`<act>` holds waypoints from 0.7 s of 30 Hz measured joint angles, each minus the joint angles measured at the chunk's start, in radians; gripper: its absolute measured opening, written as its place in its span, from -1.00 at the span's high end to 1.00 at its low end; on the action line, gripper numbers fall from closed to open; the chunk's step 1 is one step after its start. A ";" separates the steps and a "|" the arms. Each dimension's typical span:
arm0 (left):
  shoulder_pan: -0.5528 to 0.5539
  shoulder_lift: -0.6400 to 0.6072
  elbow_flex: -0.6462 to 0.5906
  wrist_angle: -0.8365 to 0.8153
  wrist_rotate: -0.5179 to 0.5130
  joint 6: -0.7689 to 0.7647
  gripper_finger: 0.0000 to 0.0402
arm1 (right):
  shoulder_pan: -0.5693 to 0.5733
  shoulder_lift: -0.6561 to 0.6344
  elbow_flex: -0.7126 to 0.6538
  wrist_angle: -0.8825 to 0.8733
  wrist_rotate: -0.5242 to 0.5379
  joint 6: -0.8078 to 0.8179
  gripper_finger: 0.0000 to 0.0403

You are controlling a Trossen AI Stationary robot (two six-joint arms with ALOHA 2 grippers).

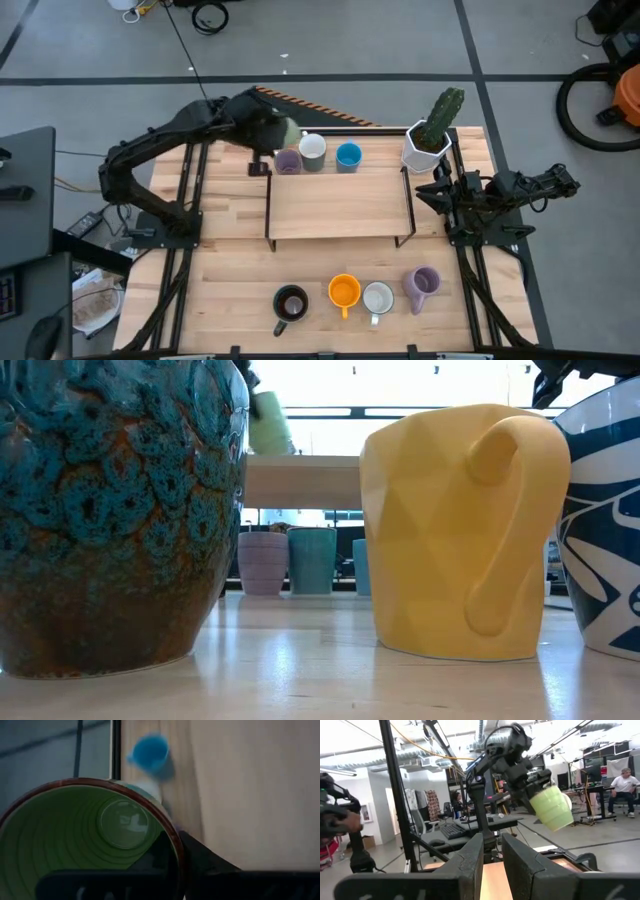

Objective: Place coffee mugs
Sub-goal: Put the green mug on the shelf

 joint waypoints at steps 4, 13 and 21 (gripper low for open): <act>-0.085 0.044 -0.008 0.222 0.007 -0.013 0.88 | 0.000 0.000 0.000 -0.009 0.000 -0.032 0.62; -0.203 0.231 0.016 0.411 0.125 -0.104 0.86 | 0.000 -0.001 0.029 0.003 -0.022 -0.020 0.62; -0.251 0.444 0.382 0.196 0.129 -0.186 0.87 | 0.000 -0.001 0.056 -0.011 -0.026 -0.026 0.62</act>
